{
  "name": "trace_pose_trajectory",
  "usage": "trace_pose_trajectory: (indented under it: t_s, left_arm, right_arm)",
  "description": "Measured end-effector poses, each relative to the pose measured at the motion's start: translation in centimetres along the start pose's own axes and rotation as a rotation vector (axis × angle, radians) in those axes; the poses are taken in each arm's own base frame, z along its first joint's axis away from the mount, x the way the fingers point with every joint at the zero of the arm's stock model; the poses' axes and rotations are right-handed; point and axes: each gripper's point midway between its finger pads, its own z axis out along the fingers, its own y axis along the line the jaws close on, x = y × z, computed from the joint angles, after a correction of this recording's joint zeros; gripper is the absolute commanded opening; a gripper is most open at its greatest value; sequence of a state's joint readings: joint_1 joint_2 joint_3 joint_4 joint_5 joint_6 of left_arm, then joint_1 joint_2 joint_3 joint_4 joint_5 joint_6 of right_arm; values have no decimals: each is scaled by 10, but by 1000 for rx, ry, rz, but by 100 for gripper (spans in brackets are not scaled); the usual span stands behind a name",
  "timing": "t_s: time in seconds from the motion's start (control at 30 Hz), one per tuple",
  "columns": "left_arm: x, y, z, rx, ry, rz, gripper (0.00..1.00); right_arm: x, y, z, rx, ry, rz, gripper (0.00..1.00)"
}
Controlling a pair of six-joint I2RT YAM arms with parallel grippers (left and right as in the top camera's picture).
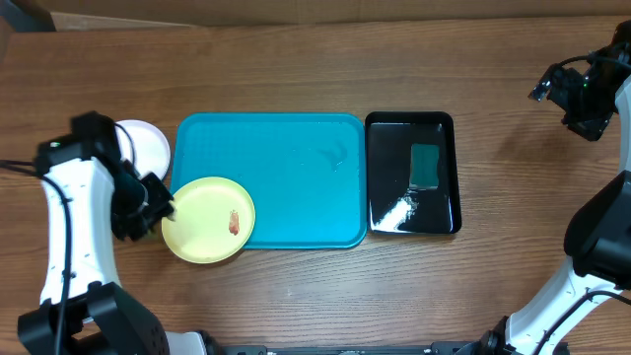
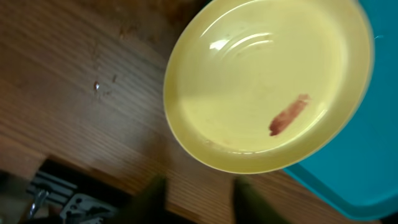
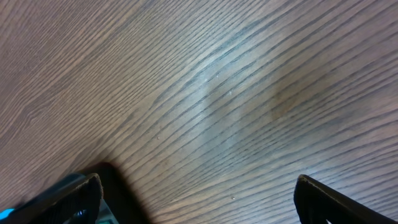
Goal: Clean dirty plates on tray and stack at the side
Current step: 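Move the left gripper to the yellow plate rim and grasp it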
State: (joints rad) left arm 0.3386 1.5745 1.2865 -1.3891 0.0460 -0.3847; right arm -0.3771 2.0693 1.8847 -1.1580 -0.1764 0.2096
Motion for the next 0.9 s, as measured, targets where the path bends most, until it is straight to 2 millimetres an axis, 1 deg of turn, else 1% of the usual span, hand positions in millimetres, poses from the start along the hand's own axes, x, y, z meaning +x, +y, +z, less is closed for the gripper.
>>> trace_pose_trajectory:
  t_s: [0.1, 0.17, 0.27, 0.33, 0.47, 0.63, 0.77, 0.8, 0.9]
  left_arm:
    - [11, 8, 14, -52, 40, 3, 41]
    - [15, 12, 20, -68, 53, -1, 41]
    - [20, 19, 33, -96, 72, -21, 40]
    - [21, 20, 41, -100, 70, -39, 38]
    - [13, 21, 58, -102, 26, -77, 38]
    - [14, 24, 77, -105, 13, -103, 38]
    - [16, 25, 89, -105, 12, -110, 30]
    - [16, 25, 90, -104, 10, -110, 29]
    - [16, 25, 92, -103, 9, -113, 21]
  right_arm:
    - [0, 0, 0, 0, 0, 0, 100]
    - [0, 0, 0, 0, 0, 0, 100]
    - [0, 0, 0, 0, -1, 0, 100]
    - [0, 0, 0, -1, -1, 0, 100]
    - [0, 0, 0, -1, -2, 0, 100]
    - [0, 0, 0, -1, -2, 0, 100]
    - [-1, 0, 0, -1, -2, 0, 100]
    - [0, 0, 0, -1, -2, 0, 100]
    - [-1, 0, 0, 0, -2, 0, 100]
